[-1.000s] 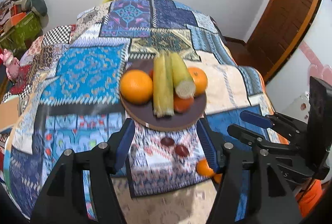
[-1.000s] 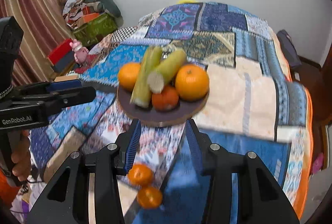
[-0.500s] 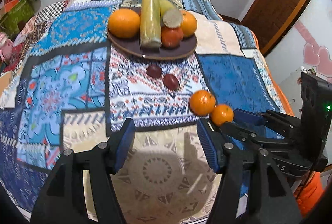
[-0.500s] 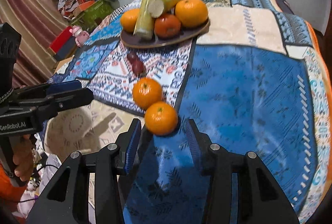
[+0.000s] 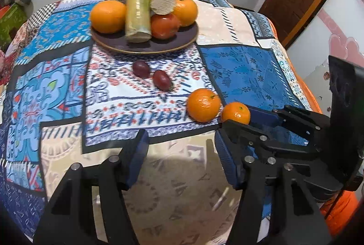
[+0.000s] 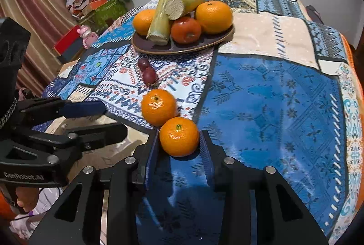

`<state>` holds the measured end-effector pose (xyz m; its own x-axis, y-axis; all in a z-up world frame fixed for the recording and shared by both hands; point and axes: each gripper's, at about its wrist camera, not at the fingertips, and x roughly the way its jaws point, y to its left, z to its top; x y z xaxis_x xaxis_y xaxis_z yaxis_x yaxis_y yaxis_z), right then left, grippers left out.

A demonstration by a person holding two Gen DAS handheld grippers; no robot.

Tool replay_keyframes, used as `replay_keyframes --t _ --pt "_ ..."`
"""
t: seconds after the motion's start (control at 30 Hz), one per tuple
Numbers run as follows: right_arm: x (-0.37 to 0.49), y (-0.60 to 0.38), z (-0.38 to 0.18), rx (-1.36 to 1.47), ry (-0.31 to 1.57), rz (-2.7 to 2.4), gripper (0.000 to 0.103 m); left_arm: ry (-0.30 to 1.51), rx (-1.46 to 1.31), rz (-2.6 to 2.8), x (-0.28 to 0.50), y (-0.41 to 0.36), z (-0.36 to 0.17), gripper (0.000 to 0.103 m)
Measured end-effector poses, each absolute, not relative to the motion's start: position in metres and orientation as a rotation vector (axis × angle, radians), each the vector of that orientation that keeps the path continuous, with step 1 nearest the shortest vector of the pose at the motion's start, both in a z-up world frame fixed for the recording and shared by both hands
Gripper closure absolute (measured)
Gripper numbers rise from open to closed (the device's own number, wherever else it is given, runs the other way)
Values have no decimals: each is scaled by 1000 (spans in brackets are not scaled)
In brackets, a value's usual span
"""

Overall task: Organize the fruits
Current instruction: 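Grasp a tangerine with the right tool while the left tool grasps another tangerine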

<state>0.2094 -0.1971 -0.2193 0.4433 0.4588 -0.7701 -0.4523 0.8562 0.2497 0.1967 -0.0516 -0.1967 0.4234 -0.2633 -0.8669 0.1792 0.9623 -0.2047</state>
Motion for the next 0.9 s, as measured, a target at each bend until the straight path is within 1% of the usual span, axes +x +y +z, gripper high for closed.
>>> replay_keyframes --t 0.27,0.47,0.67,0.9 --pt "214 -226 -210 3 925 497 70 1101 -71 -296 218 -74 -207 50" --pt "221 -239 -207 26 919 471 70 1093 -33 -295 229 -90 -214 65" --pt "227 -240 -204 26 913 474 70 1089 -45 -310 228 -85 -209 65" --pt "241 -228 -196 31 893 500 70 1016 -77 -284 227 -62 -177 65"
